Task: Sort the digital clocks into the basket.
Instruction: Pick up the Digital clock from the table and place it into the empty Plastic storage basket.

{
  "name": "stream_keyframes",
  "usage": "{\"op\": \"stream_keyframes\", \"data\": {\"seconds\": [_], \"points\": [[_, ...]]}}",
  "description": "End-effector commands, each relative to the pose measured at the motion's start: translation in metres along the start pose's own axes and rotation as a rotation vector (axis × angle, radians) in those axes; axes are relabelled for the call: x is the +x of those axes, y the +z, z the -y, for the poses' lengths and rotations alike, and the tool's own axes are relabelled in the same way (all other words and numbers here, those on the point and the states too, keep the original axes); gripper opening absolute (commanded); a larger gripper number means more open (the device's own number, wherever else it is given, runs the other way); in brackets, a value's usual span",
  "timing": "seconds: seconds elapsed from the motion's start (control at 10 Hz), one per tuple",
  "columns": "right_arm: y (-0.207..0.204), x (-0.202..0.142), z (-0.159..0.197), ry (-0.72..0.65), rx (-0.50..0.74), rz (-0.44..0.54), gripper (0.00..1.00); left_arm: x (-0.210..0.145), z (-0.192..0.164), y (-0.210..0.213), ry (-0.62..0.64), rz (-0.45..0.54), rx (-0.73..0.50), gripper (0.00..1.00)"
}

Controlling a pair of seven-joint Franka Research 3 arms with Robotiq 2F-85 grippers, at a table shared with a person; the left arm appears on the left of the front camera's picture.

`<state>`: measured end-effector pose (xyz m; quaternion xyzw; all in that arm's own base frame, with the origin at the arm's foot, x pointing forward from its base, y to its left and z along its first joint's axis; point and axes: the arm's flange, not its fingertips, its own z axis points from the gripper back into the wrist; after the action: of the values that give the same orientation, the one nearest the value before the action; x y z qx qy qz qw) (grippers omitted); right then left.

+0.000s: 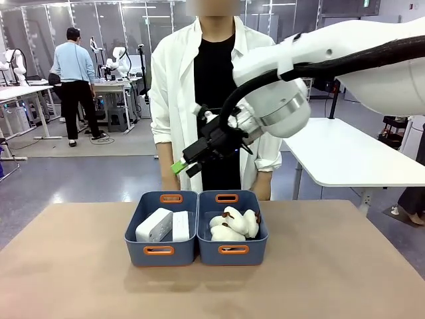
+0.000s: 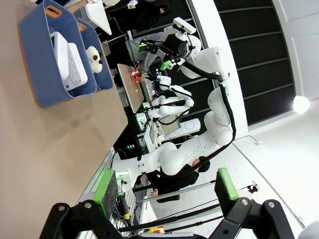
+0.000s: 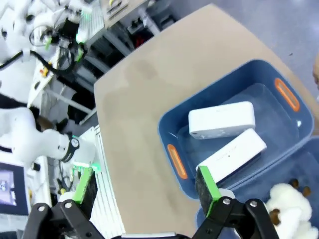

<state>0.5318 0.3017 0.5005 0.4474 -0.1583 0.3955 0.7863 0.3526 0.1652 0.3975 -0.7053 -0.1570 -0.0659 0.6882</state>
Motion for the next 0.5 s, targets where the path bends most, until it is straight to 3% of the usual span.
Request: {"op": "stream_keyframes", "data": {"seconds": [0.0,0.3,0.4], "points": [[0.006,-0.018,-0.009,-0.158,-0.083,0.049,1.00,0.003,0.001,0.001,-0.009,0.003,0.000,1.00],[0.008,-0.016,-0.005,-0.398,-0.116,0.216,1.00,0.003,0.001,0.001,-0.009,0.003,0.000,1.00],[0.023,-0.027,-0.006,-0.490,-0.023,0.280,1.00,0.003,0.001,0.001,-0.009,0.003,0.000,1.00]]}}
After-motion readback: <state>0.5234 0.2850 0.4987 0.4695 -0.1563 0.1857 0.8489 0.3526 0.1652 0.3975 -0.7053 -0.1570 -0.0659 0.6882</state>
